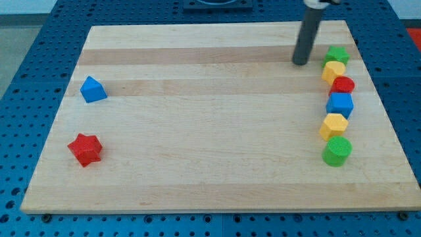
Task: Move the blue triangle diagonally top right to the red star
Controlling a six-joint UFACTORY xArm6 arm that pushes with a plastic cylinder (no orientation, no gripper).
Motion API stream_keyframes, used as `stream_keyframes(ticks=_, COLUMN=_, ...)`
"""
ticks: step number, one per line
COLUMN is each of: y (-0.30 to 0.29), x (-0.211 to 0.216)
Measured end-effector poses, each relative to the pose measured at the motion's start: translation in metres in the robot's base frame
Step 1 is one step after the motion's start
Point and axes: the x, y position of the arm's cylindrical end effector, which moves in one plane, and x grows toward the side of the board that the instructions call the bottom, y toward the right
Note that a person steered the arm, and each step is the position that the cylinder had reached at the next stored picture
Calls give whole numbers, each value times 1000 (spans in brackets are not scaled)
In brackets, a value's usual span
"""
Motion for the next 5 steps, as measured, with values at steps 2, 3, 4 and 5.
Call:
stream_keyframes(ticks=2, y=-21, x=33)
stream_keyframes(ticks=3, y=-10, x=33)
stream_keyframes(ticks=4, y=14, x=33)
stream_keyframes(ticks=5, y=33, x=33)
